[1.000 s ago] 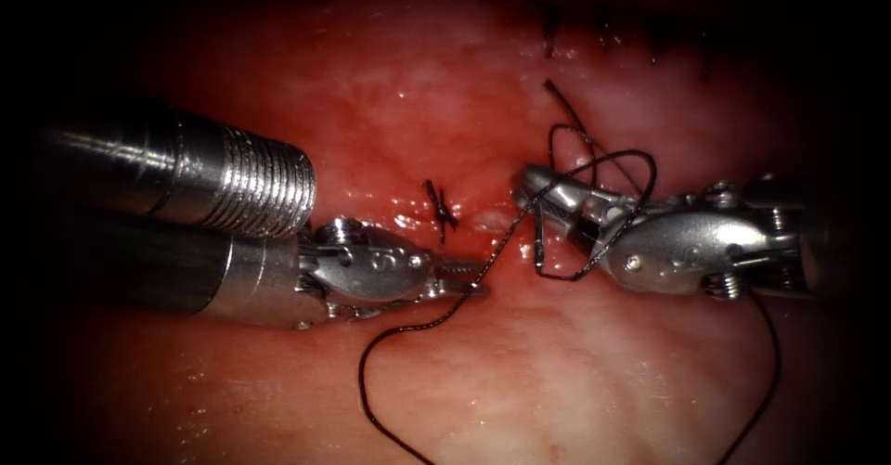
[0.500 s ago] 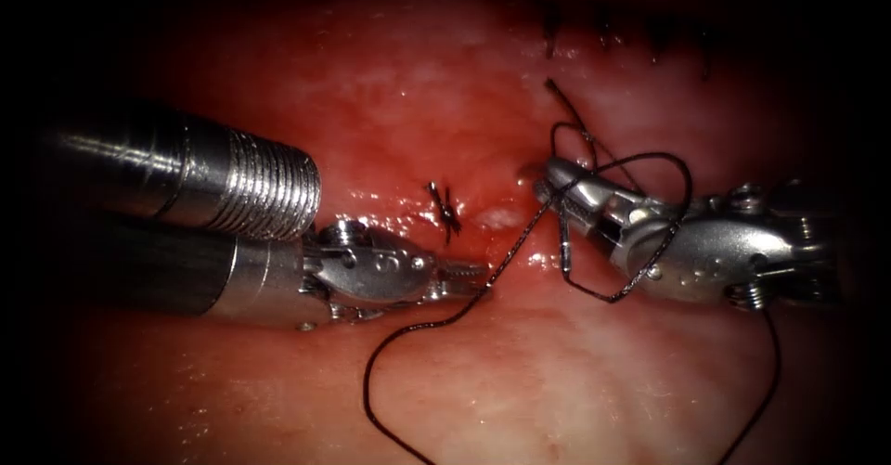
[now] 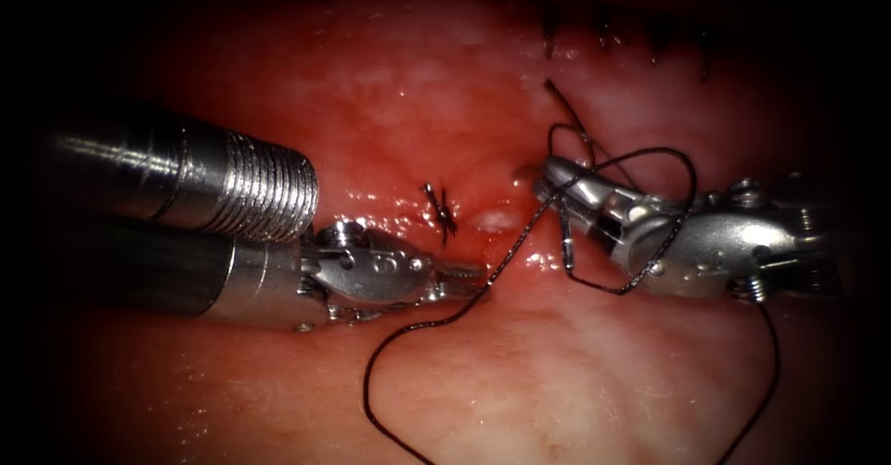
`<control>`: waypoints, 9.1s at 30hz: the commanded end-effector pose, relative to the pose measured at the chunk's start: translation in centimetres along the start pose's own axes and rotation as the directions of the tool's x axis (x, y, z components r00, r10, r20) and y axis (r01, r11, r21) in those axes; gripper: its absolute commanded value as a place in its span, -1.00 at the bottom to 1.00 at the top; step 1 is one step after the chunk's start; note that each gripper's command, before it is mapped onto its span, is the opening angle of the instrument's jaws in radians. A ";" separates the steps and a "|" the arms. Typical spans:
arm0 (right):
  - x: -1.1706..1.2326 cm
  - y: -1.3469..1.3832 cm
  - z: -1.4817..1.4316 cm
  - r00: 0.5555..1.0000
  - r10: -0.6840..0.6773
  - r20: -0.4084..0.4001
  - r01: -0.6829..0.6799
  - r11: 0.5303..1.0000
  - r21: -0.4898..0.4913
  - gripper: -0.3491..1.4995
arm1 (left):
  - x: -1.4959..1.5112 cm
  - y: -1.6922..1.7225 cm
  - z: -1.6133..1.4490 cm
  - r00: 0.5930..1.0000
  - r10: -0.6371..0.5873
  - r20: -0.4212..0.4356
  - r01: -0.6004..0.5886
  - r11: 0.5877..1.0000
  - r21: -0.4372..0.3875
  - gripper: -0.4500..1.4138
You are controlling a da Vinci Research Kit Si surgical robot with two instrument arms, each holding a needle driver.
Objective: Wound Closure
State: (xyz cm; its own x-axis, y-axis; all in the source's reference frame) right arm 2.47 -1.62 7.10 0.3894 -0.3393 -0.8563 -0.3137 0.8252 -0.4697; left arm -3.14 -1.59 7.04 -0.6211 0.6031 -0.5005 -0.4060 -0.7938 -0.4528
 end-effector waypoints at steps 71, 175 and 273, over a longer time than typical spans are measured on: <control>-0.41 -0.02 1.20 0.939 0.288 0.188 -0.344 0.815 0.466 -1.00 | 0.10 -0.04 -0.15 1.000 -0.003 0.004 0.003 1.000 -0.015 -0.62; -0.76 -0.85 0.59 0.180 0.702 0.689 -0.972 0.021 0.233 -1.00 | -0.57 -0.08 0.10 0.980 -0.007 0.199 0.020 0.998 -0.064 -0.62; -0.46 0.03 0.99 0.861 0.508 0.031 -0.487 0.805 0.338 0.65 | -0.45 -0.04 0.04 0.979 -0.020 0.203 0.032 0.998 -0.059 -0.66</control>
State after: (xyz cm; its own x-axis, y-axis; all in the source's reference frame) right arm 3.07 -0.99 7.65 0.2040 0.1410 -0.9688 -0.1502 0.9824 0.1114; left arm -2.80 -1.82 7.26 -0.7362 0.5907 -0.3304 -0.3867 -0.7678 -0.5109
